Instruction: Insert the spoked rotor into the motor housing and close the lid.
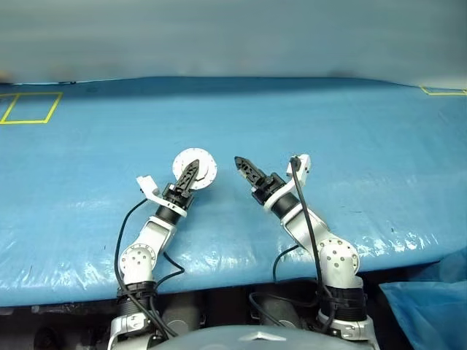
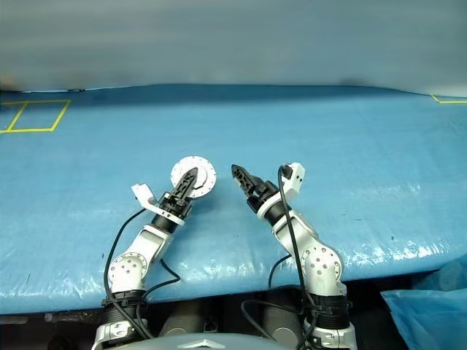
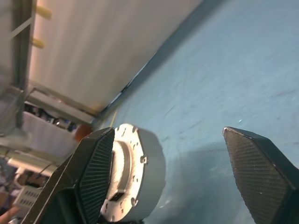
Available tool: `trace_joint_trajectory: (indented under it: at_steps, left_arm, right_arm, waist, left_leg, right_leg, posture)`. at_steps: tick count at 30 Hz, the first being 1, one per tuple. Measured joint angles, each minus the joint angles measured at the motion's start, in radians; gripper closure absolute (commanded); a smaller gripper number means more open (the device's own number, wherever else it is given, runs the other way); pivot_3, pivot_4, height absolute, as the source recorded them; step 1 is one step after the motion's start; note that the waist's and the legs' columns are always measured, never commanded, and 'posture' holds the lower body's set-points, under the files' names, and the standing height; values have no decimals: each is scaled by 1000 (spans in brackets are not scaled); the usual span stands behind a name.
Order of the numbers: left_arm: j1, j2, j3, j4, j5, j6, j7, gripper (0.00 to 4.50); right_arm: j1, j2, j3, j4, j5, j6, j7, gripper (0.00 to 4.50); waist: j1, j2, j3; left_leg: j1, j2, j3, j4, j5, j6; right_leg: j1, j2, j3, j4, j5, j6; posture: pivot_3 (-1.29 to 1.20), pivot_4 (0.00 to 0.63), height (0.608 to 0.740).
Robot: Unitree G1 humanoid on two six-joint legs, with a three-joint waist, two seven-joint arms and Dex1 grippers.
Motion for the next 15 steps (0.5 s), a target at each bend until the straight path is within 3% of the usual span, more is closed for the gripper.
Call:
trace_joint_trajectory:
  at_steps: [9, 15]
  left_arm:
    - [-142, -18, 117, 129, 84, -185, 111, 1864]
    - [-303, 76, 221, 322, 175, -290, 254, 1864]
  right_arm:
    - [9, -65, 55, -3, -197, -28, 67, 666]
    - [42, -76, 64, -26, -211, -21, 106, 666]
  waist:
    - [0, -1, 1]
    - [-1, -6, 3]
  left_leg:
    - [0, 0, 0, 1, 0, 0]
    - [0, 0, 1, 1, 0, 0]
  right_leg:
    - [0, 1, 0, 0, 1, 1]
    - [0, 1, 1, 0, 4, 5]
  posture:
    - [0, 150, 740]
    - [0, 150, 740]
